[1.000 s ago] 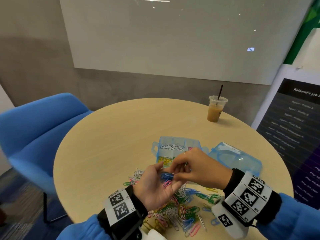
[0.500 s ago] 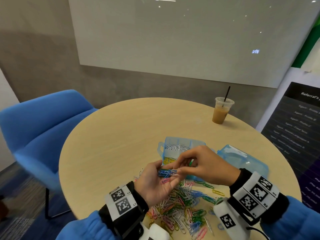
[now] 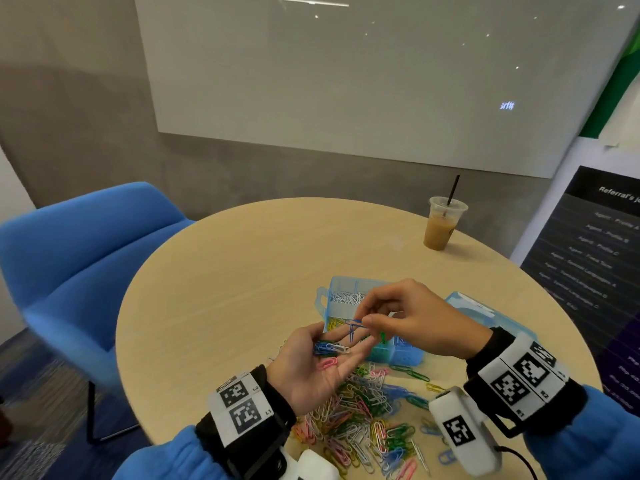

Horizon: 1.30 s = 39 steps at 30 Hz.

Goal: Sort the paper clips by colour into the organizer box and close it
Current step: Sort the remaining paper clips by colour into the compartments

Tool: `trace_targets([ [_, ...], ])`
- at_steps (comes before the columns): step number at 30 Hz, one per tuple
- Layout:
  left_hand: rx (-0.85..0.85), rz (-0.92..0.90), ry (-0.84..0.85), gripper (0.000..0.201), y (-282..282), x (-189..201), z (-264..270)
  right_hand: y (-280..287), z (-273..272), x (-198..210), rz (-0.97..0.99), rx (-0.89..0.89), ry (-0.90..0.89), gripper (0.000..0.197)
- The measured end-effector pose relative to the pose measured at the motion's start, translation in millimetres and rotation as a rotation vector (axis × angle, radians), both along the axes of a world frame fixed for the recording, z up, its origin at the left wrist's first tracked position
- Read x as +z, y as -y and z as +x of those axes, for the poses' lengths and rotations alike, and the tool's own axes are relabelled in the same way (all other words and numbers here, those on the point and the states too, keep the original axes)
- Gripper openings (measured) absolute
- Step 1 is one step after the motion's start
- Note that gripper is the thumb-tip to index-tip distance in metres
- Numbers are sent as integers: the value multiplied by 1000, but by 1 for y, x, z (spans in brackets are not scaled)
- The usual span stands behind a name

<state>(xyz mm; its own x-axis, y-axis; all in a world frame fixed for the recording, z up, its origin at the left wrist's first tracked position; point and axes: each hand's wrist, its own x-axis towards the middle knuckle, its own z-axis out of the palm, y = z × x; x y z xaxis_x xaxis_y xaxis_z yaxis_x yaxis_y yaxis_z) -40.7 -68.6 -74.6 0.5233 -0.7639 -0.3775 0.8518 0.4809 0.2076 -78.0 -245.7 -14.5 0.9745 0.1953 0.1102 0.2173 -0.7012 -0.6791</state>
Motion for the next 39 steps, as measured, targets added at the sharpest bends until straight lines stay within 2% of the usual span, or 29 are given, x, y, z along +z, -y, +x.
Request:
trace_targets([
  [5, -5, 52, 39, 53, 1, 0, 1, 14, 1, 8, -43, -123, 91, 8],
  [8, -5, 88, 66, 55, 1, -1, 3, 31, -2, 8, -181, -273, 195, 11],
  [13, -30, 82, 131, 61, 0, 1, 1, 44, -11, -12, -336, -366, 158, 11],
  [17, -100, 67, 198, 71, 0, 3, -3, 24, -19, -13, -252, -177, 296, 4],
  [20, -107, 6, 196, 72, 1, 4, -10, 1, -22, -15, -233, -1, 286, 10],
  [24, -91, 9, 199, 76, 2, 6, -14, -14, -18, -25, -238, 52, 260, 13],
  [29, -68, -74, 139, 76, 1, 8, -13, -14, -19, -26, -251, 1, 246, 10],
  [34, -68, 22, 146, 69, 2, 5, -13, -9, -22, -23, -170, -32, 202, 6],
  [36, -55, 78, 140, 68, 3, 2, -11, -6, -15, -19, -103, -117, 245, 4],
  [39, -66, 146, 128, 70, 2, 0, -8, 1, 14, -12, -23, -335, 403, 10],
])
